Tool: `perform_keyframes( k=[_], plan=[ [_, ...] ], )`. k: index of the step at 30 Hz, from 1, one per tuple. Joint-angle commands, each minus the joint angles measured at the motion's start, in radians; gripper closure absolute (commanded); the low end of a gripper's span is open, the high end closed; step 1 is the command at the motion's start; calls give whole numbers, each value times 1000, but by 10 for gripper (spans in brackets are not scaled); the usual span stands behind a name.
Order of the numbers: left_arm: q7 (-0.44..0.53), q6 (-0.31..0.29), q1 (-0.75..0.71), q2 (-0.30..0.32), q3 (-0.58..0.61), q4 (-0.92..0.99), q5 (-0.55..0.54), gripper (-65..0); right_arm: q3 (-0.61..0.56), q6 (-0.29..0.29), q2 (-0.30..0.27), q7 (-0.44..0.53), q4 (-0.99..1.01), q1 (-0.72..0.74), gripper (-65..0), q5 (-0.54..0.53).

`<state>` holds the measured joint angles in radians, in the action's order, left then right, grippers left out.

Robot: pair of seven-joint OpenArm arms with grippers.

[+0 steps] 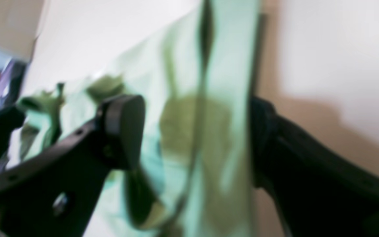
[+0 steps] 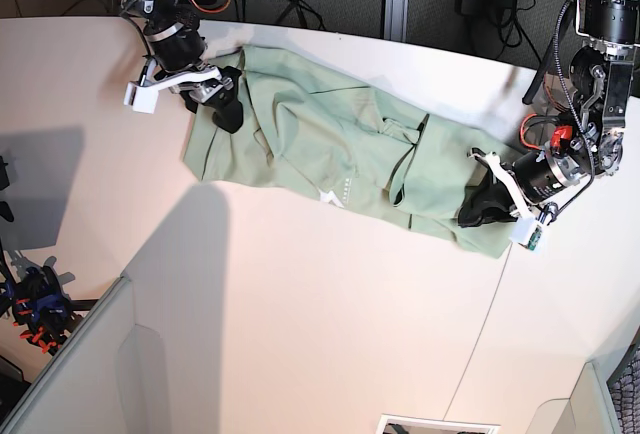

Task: Fold the T-shirt properly
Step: 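Fold the collar end inward with the right gripper, then grasp the folded bundle with both grippers and fold it over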

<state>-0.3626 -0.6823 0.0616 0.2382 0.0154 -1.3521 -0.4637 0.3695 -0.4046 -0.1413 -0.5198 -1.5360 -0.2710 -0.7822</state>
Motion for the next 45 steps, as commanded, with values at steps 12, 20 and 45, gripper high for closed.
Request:
perform_keyframes(
  k=[12, 20, 45],
  plan=[
    [21, -16, 19, 6, -3, -17, -19, 0, -88, -1, -5, -26, -55, -1, -445, 42],
    [18, -16, 19, 7, -4, -17, -19, 0, -88, 0, 4, 76, -55, -1, -140, 163],
    [-86, -16, 18, 31, -76, -155, -124, 0, 230, -1, -123, 76, -55, 93, 0, 238]
  ],
)
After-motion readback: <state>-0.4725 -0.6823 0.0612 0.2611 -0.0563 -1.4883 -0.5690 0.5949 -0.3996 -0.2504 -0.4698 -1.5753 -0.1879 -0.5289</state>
